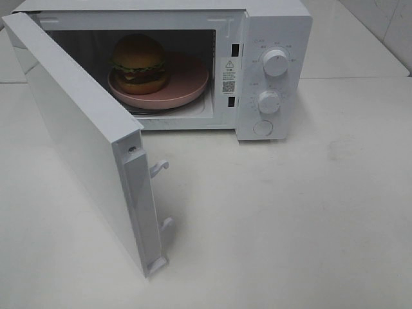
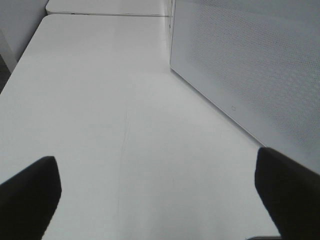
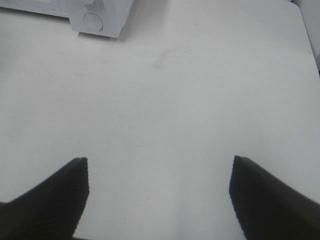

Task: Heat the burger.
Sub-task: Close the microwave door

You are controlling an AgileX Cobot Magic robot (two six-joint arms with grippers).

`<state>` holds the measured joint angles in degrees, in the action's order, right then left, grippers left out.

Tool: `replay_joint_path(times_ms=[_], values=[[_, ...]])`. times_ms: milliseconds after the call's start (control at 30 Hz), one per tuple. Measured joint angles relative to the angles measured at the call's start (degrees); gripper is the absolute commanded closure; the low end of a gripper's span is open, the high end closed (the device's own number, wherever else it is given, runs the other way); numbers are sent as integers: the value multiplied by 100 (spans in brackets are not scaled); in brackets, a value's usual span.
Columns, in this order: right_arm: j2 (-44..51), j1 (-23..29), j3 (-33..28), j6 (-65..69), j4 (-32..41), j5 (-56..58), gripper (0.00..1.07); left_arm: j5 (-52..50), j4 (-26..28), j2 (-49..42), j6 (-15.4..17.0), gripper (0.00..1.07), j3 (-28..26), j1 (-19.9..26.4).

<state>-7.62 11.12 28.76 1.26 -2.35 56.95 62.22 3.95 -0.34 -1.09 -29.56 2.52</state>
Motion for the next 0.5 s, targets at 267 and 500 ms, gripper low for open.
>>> replay_joint_path(times_ms=[267, 500], values=[[642, -264, -23, 6, -17, -6, 31, 0, 0, 0, 0, 9, 0, 0], [785, -401, -23, 40, -29, 0, 31, 0, 0, 0, 0, 9, 0, 0]])
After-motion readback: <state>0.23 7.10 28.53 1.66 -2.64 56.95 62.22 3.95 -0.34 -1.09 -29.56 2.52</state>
